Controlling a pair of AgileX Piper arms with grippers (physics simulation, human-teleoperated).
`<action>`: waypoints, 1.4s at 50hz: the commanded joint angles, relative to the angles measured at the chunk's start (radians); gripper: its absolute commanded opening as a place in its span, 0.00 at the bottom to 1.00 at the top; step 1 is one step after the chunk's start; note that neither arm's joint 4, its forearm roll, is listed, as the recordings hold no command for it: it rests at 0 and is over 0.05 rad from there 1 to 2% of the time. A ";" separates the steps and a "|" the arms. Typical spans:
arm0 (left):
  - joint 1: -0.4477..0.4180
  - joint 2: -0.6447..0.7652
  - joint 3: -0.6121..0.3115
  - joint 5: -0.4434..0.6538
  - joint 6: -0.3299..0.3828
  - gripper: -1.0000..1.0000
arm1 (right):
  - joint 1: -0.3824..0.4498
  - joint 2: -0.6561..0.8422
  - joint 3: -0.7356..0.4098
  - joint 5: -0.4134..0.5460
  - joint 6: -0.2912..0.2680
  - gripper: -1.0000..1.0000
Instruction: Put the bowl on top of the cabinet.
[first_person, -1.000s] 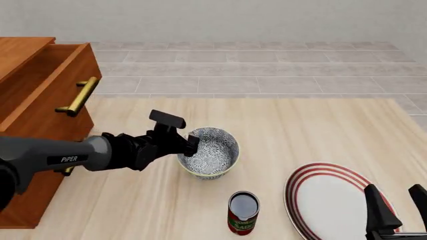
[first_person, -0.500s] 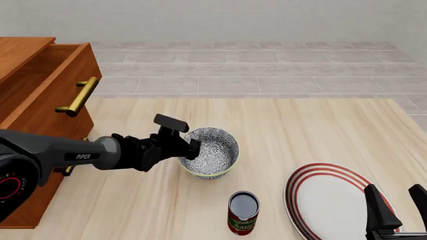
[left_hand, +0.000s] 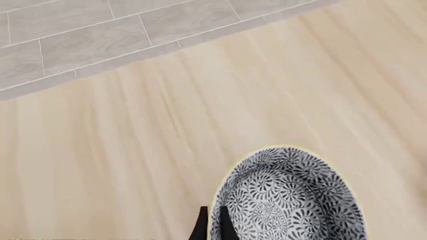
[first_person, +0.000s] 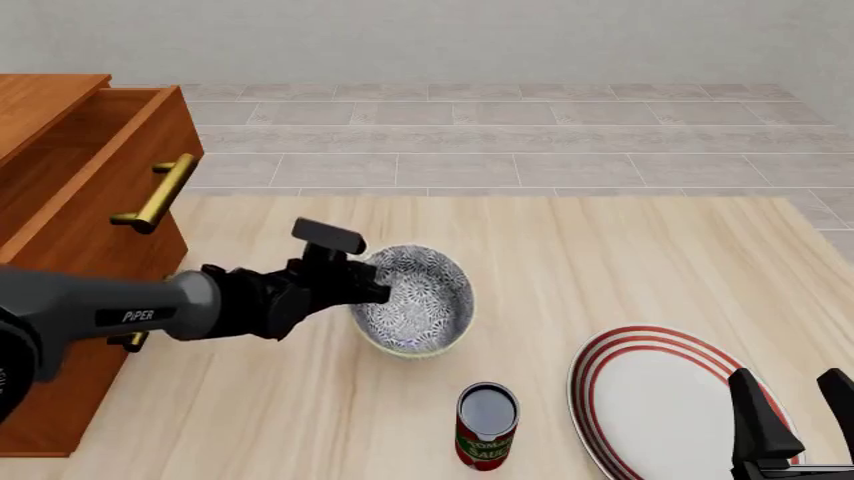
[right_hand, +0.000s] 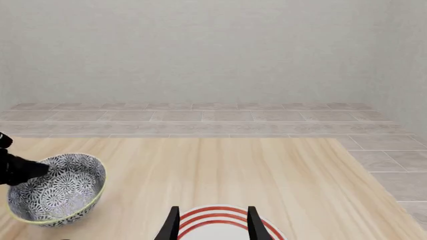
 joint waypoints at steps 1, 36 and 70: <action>0.003 -0.091 0.037 -0.001 0.017 0.00 | 0.000 0.000 0.000 0.000 0.000 1.00; -0.051 -0.683 0.147 0.209 -0.026 0.00 | 0.000 0.000 0.000 0.000 0.000 1.00; 0.069 -1.143 0.152 0.378 0.031 0.00 | 0.000 0.000 0.000 0.000 0.000 1.00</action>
